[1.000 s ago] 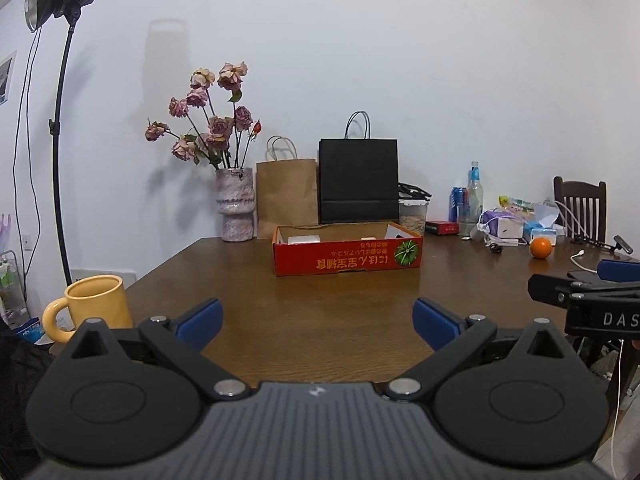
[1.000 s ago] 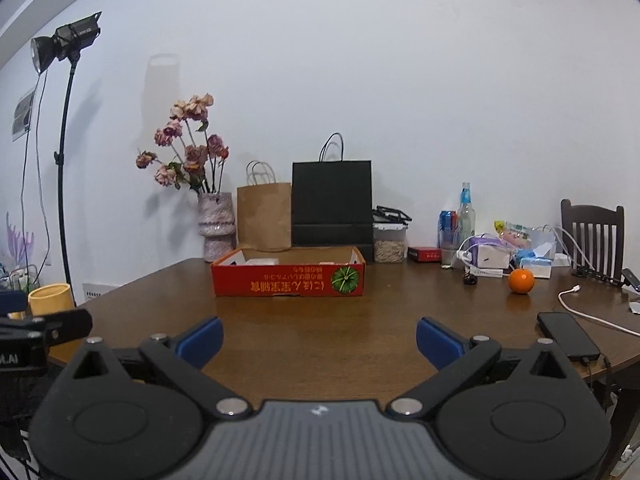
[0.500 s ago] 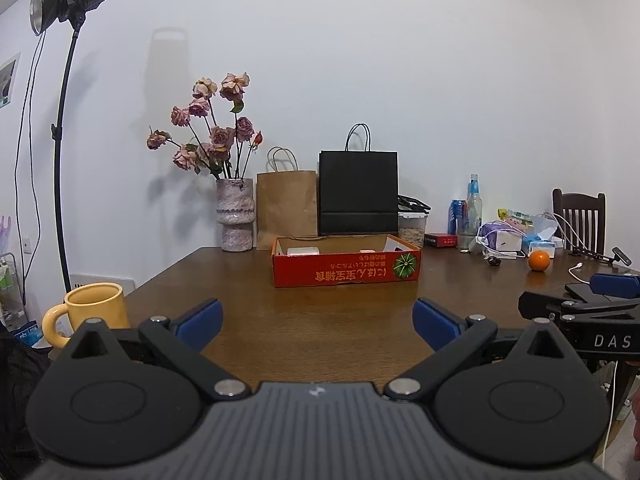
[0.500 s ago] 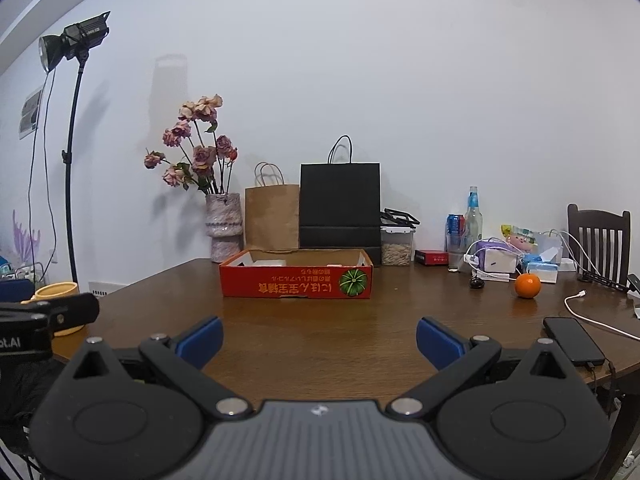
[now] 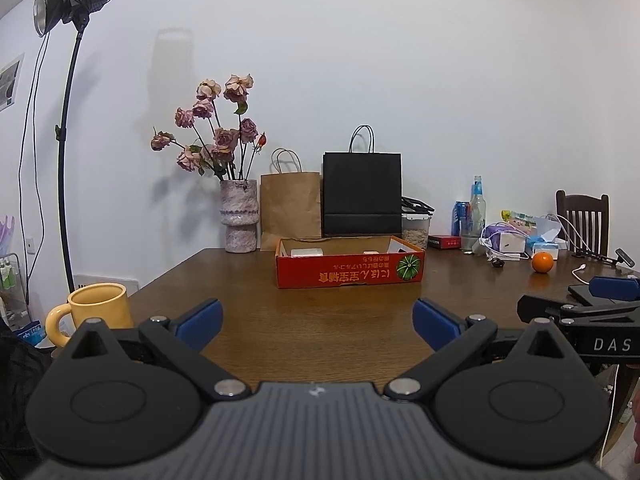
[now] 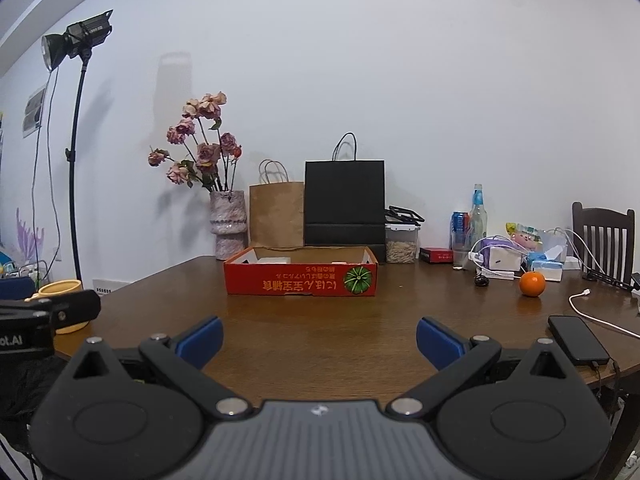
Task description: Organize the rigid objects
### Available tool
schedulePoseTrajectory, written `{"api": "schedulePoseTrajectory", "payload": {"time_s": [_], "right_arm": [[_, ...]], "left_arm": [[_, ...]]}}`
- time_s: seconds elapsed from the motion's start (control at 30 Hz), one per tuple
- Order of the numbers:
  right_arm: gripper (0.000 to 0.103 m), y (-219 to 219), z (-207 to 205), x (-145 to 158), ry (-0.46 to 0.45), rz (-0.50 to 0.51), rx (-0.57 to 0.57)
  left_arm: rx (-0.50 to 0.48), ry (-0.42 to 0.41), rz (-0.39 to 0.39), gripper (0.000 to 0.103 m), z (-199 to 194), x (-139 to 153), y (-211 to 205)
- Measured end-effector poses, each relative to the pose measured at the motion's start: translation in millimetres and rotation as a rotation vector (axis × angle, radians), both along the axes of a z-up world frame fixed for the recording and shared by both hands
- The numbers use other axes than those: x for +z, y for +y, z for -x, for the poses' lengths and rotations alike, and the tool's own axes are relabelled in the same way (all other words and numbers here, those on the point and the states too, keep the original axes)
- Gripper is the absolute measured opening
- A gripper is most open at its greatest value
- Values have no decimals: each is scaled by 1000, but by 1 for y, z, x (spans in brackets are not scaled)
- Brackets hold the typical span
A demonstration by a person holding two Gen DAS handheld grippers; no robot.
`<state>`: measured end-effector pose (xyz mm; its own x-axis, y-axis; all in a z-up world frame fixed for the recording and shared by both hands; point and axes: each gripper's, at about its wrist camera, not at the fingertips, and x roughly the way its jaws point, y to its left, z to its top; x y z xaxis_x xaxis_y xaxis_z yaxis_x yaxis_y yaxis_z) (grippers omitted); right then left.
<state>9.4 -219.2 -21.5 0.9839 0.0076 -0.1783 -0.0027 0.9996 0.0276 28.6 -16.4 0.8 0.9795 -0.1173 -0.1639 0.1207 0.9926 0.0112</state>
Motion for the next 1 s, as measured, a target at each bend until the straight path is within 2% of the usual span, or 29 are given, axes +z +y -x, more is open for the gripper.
{"api": "schedulePoseTrajectory", "payload": {"time_s": [1.0], "right_arm": [[103,1,2,-2,-1,1,6]], "left_arm": [[-7,-3,-5,103,1,2,2]]}}
